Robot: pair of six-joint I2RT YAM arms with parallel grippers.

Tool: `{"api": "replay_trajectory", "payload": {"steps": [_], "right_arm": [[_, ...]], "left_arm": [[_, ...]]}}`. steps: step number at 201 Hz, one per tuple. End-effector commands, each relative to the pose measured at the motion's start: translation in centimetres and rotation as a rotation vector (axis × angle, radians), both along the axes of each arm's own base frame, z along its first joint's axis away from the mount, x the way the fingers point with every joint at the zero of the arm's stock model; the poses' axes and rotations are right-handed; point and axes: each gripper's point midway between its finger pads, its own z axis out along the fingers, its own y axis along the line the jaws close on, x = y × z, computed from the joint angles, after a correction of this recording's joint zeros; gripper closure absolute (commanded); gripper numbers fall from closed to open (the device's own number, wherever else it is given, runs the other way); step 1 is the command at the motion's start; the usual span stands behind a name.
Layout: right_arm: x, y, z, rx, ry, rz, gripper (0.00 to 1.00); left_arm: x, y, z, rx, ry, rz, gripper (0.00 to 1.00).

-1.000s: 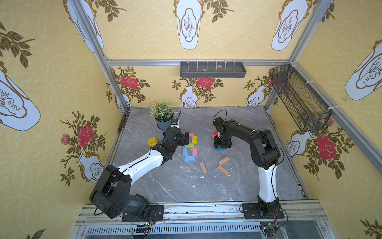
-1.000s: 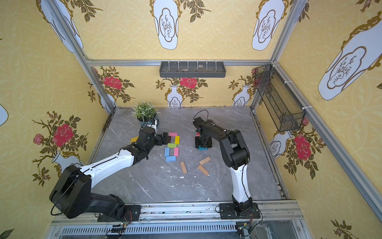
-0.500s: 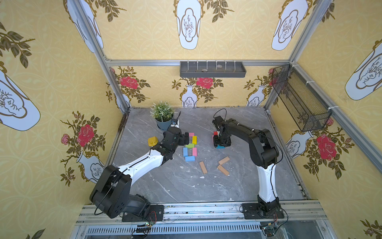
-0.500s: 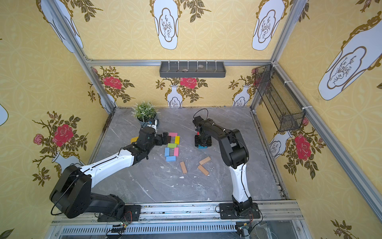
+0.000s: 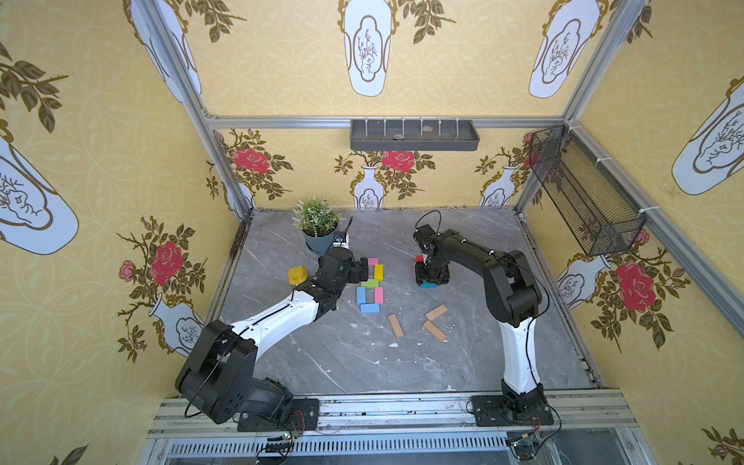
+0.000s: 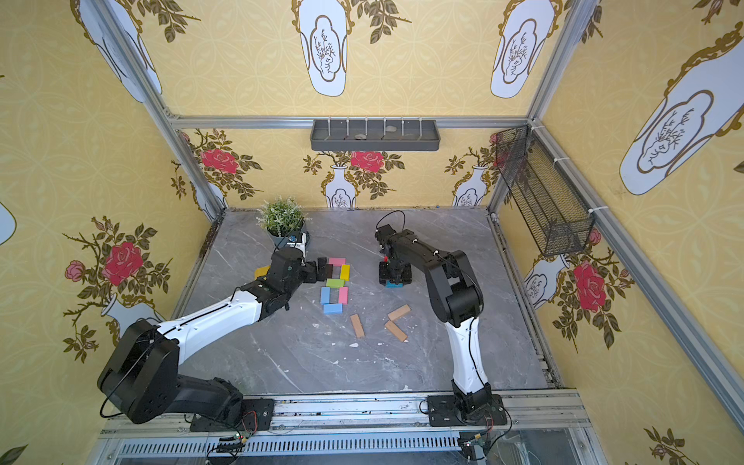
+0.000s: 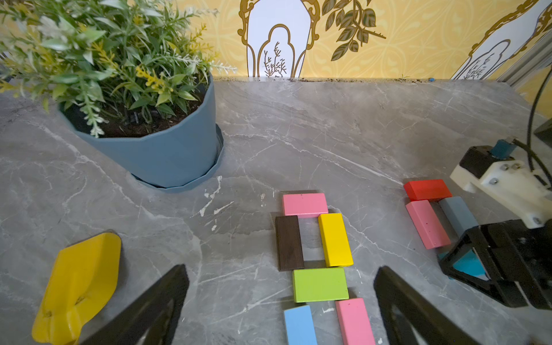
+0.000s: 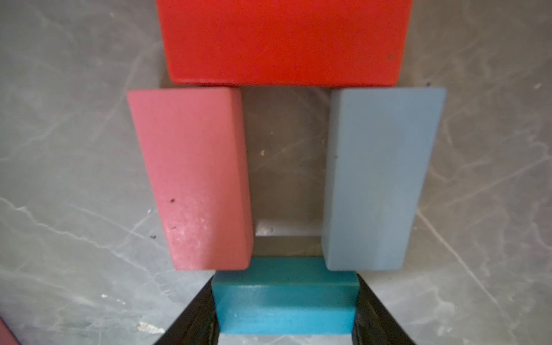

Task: Assemble the number 8 with building blocks
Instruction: Assemble the building block at the center of the board.

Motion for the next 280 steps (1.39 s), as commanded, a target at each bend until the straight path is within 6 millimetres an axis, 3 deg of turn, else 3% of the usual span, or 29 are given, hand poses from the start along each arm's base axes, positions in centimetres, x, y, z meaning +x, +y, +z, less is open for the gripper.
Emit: {"api": "replay_trajectory", "payload": {"steps": [1,187,235,280], "right_arm": [[1.6,0.5,-0.7,0.018,-0.055,-0.015,0.38],[1.4,0.7,-0.8,0.023,-0.040,-0.039,0.23],[0.7,1.0,0.6,0.034,-0.056,-0.043,0.19],[0.4,1.2,4.7,0.064,-0.122,-0.048,0.10]], "left_arm": [[0.1,-0.1,0.1,0.000,-0.002,0.000,0.00],[0.2,-0.1,-0.1,0.003,0.002,-0.001,0.00],[0.1,-0.1,0.1,0.001,-0.001,0.000,0.00],[0.2,-0.1,0.1,-0.001,-0.002,0.001,0.00]]}}
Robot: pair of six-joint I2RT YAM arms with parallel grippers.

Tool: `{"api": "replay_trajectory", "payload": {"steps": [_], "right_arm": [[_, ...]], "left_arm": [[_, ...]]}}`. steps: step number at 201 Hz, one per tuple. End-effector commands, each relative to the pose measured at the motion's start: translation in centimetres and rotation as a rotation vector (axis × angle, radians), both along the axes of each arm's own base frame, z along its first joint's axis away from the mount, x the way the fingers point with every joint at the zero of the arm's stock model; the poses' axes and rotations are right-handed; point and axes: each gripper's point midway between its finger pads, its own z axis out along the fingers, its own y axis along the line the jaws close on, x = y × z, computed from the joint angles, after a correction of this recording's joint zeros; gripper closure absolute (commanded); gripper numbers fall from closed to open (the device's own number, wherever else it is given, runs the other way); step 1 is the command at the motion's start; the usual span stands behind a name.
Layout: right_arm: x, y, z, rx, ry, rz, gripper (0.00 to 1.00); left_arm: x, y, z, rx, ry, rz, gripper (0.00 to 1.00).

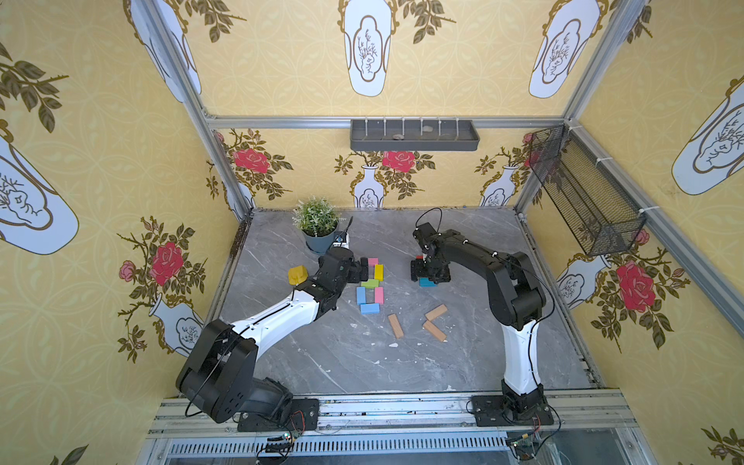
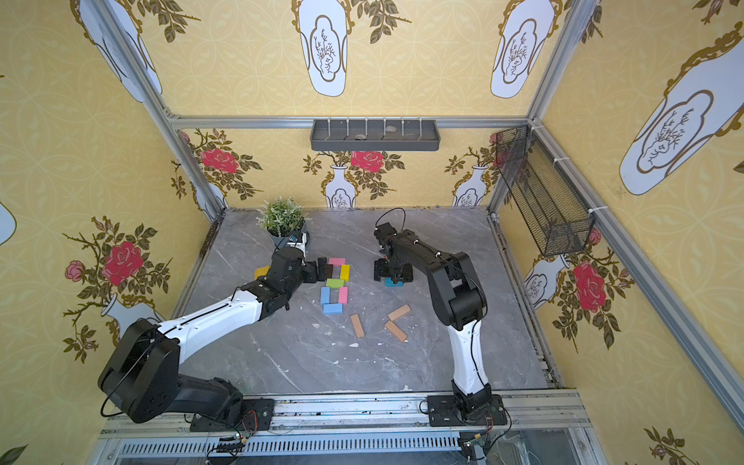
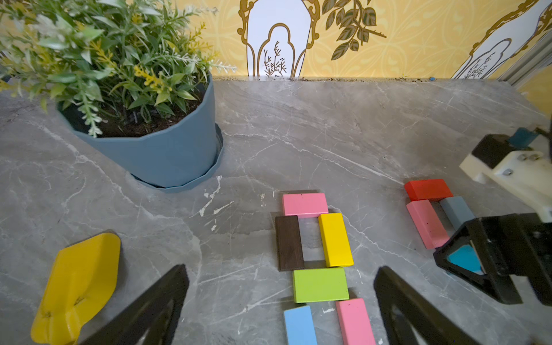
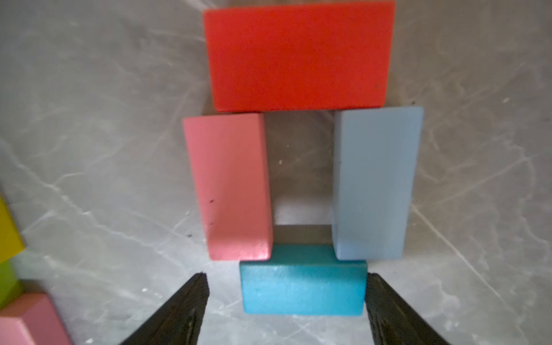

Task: Assemble the number 8 with building blocks
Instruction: Assemble the building block at the center of the board.

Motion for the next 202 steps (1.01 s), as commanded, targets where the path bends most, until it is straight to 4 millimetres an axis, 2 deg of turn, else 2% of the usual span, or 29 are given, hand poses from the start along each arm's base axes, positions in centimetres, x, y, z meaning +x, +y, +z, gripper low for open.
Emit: {"api": "replay_trajectory", "payload": {"steps": [1,23,39,63,81,107,137,171,202], "right_arm": [[0.0,-0.1,2.2,0.006,-0.042,-0.016,0.10],[-0.5,-0.3,4.8,0.011,-0.086,-0.023,0.06],[-1.7,0.2,6.3,0.031,-0.106,-0.014,0.05],[-4.5,1.1,6.8,0.031,-0.107,0.004,0.04],[-6.9,2.1,6.4,0.017,-0.093,0.018,0.04],[-10.6,4.5,5.4,-0.009,-0.075,0.065,0.06],[-13.8,6.9,4.0,-0.035,-0.049,0.116,0.09],[-16.4,8.9,1.9,-0.038,-0.004,0.160,0.16],[-17.3,9.6,0.6,-0.050,0.018,0.183,0.21]], "left_arm": [[0.1,-0.1,0.2,-0.002,-0.004,0.000,0.00],[0.1,-0.1,0.3,-0.003,-0.005,0.001,0.00],[0.1,0.0,0.2,-0.003,-0.005,0.005,0.00],[0.1,0.2,0.4,-0.009,-0.010,0.019,0.00],[0.1,0.3,0.6,-0.018,-0.015,0.026,0.00],[0.0,0.7,0.7,-0.017,-0.021,0.041,0.00],[0.0,1.0,0.8,-0.015,-0.028,0.054,0.00],[-0.1,1.2,0.9,-0.018,-0.031,0.063,0.00],[-0.1,1.3,0.8,-0.017,-0.030,0.065,0.00]]}}
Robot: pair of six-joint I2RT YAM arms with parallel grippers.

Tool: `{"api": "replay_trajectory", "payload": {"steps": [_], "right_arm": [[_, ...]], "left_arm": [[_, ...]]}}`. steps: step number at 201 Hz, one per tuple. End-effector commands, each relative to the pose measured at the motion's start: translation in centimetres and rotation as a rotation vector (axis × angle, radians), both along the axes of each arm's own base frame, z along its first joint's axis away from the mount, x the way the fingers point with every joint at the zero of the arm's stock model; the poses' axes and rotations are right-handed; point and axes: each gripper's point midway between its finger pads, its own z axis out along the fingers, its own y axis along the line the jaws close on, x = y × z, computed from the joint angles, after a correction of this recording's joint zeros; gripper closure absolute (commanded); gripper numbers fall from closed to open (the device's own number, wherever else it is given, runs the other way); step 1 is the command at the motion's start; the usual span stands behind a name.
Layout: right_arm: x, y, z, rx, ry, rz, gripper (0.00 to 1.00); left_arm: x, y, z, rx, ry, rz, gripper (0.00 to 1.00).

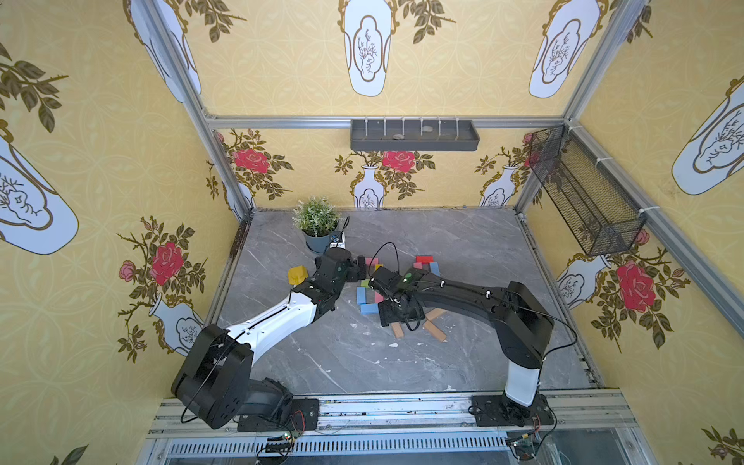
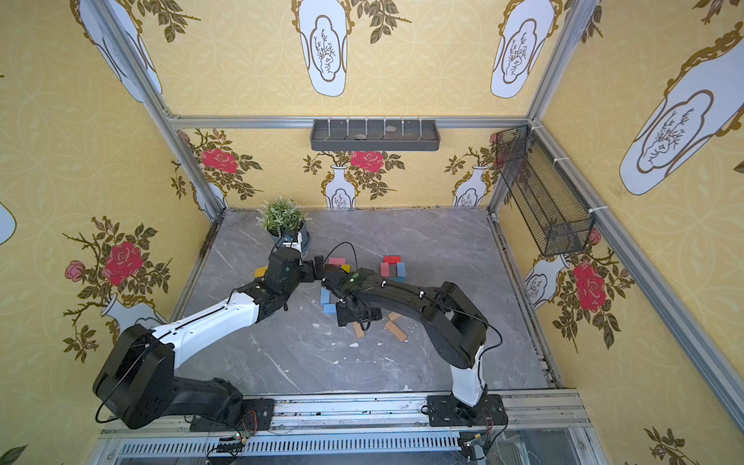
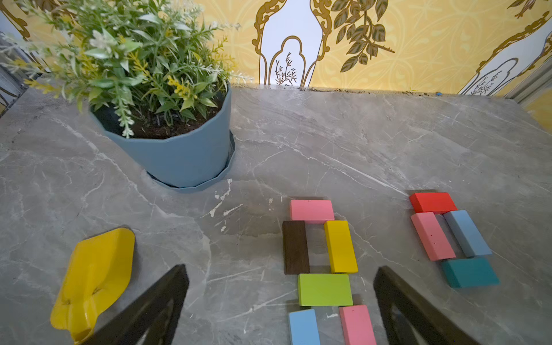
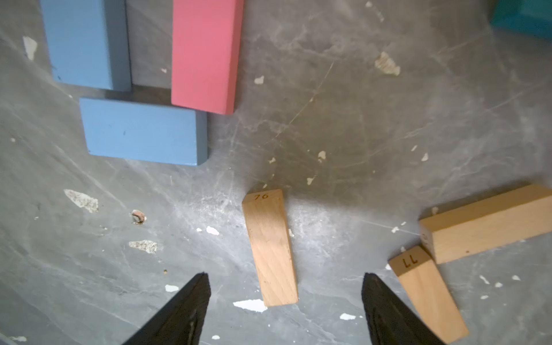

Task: Assemble the number 8 with building blocks
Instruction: Assemble the building block at the center of the board.

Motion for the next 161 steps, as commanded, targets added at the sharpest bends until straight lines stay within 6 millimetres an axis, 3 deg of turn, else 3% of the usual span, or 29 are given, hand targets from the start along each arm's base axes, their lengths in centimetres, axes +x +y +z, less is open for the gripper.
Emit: {"api": "replay_trajectory", "payload": {"steps": [1,161], "right_arm": [[-0.4,0.5,-0.8,0.002,0.012,-0.010,0.21],[-0.8,0.3,-3.4,-0.031,0.046,0.010,0.47]], "left_arm": [[0.1,0.3,0.0,-0.002,-0.006,0.014,0.00],[0.2,-0.1,-0.4,-0.003,0.007,0.002,0.00]]}}
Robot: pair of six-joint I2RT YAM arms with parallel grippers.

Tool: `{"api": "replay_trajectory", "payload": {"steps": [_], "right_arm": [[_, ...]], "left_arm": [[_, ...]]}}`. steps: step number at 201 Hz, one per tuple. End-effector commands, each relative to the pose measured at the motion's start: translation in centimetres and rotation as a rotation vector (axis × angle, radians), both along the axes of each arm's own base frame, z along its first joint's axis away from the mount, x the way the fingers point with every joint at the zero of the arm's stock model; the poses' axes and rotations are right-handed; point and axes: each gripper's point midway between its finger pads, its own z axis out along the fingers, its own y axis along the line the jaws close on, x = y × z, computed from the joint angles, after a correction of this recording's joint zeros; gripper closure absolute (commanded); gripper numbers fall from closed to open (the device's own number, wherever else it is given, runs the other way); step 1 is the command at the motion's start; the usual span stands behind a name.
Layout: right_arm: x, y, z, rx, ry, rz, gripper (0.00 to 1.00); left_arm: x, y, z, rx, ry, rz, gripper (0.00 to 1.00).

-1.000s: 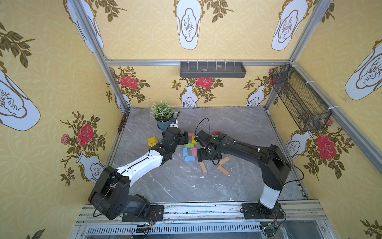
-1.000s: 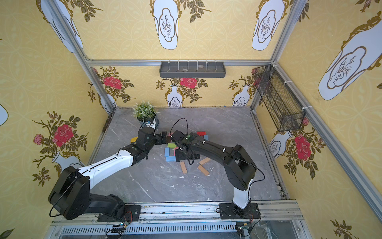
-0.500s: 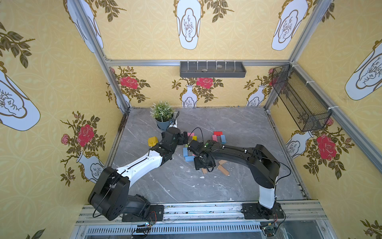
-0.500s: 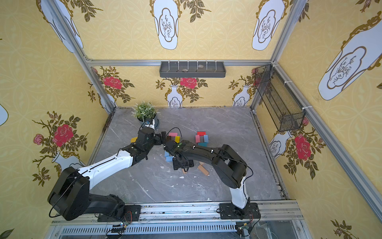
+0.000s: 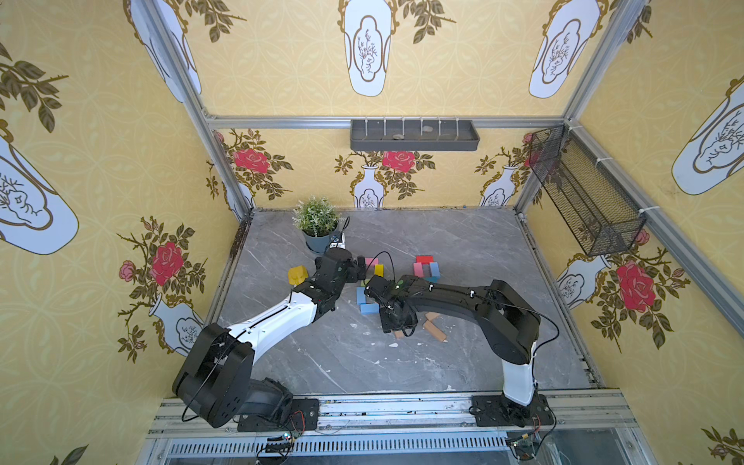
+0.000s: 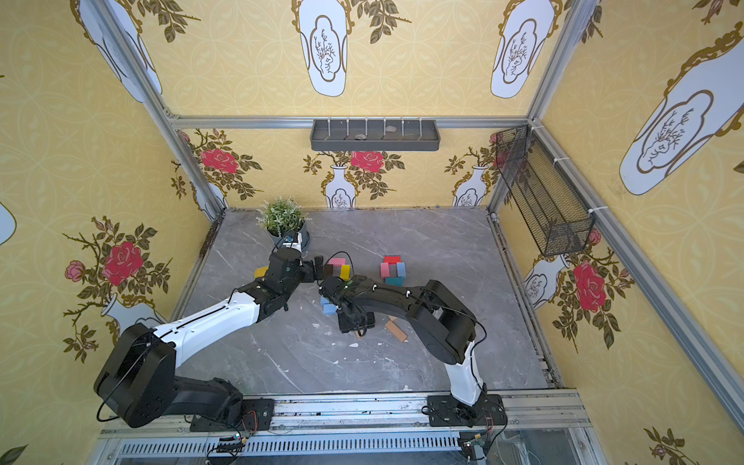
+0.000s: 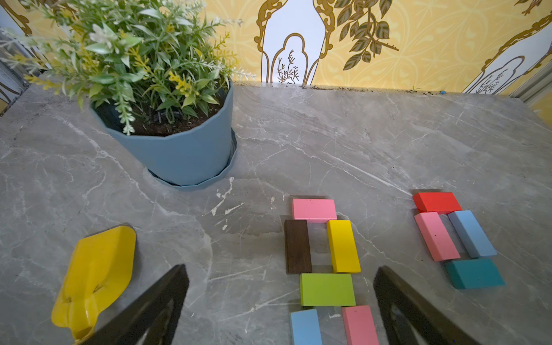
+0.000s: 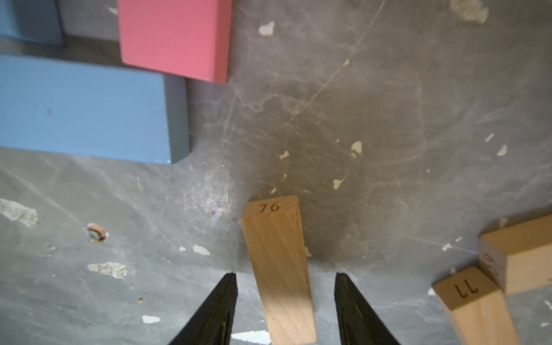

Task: Assemble the number 8 with building blocks
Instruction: Assemble the building block at the center of the board.

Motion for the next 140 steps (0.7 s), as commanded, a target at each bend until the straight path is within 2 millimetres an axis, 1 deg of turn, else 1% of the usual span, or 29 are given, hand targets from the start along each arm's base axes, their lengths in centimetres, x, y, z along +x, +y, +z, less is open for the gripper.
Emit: {"api": "replay_trajectory", "payload": {"steps": [1,82,108,124,140], "right_arm": [[0.1,-0.1,-0.4,-0.005,0.001,0.001,0.47],[0.1,-0.3,-1.0,-0.009,0.010,-0.013,0.61],[0.2,-0.3,-1.0,-0.005,0.008,-0.020,0.68],[0.4,-0.6,-1.0,-0.005,0.010,-0.032,0.72],[0.8,-1.3,-1.0,-0.007,0.014,-0.058,0.76]], "left_arm": [[0.1,-0.1,-0.1,-0.006,-0.002,-0.001,0.00],[0.2,-0.2,-0.2,-0.005,0.003,-0.005,0.00],[0.2,-0.2,-0.1,-0.008,0.001,-0.005,0.00],[0.2,-0.2,-0.1,-0.006,0.002,-0.004,0.00],[0.2,-0.2,-0.2,-0.006,0.004,-0.004,0.00]]}}
